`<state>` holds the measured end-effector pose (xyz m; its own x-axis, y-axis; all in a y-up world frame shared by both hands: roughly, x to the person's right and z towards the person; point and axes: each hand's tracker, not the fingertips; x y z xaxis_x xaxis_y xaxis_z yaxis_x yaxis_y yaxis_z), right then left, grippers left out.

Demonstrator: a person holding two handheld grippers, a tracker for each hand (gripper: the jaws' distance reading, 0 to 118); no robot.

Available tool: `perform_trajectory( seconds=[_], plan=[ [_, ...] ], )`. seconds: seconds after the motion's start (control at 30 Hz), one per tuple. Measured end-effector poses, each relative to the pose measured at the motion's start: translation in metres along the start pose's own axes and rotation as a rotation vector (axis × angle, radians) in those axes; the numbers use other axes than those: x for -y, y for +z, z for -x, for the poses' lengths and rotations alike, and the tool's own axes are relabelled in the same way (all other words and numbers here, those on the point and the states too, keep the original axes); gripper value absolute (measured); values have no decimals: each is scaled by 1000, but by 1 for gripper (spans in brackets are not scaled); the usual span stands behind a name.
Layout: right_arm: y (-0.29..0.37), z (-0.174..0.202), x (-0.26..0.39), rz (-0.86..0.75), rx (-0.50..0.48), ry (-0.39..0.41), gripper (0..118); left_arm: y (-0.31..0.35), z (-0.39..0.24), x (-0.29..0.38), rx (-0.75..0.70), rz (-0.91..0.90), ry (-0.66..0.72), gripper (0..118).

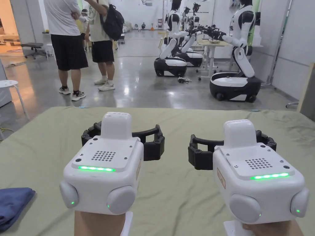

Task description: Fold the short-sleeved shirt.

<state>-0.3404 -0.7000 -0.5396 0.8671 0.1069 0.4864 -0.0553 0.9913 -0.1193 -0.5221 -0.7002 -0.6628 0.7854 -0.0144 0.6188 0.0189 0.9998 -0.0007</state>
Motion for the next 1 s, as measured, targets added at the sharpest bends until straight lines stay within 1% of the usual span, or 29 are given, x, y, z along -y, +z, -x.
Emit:
perform_trajectory(
  seconds=[0.13,0.2,0.37,0.47,0.63,0.7,1.0],
  plan=[
    [3,3,-3,-8,-11,-6,118,0,4,1,3,5,18,113],
    [7,5,-4,-20,-11,-23,118,0,5,1,6,7,13,113],
    [15,3,-10,-46,-52,-50,118,1,7,2,-3,2,-1,113],
    [13,3,-11,-38,-31,-44,118,2,8,1,0,7,22,113],
    [10,-4,-12,-29,-13,-86,118,4,7,-1,3,-3,20,113],
    [12,-4,-12,-33,-9,-90,118,6,7,-2,7,-5,19,113],
    [14,-1,-15,-28,25,-79,118,8,5,-5,9,-13,28,113]
  ],
)
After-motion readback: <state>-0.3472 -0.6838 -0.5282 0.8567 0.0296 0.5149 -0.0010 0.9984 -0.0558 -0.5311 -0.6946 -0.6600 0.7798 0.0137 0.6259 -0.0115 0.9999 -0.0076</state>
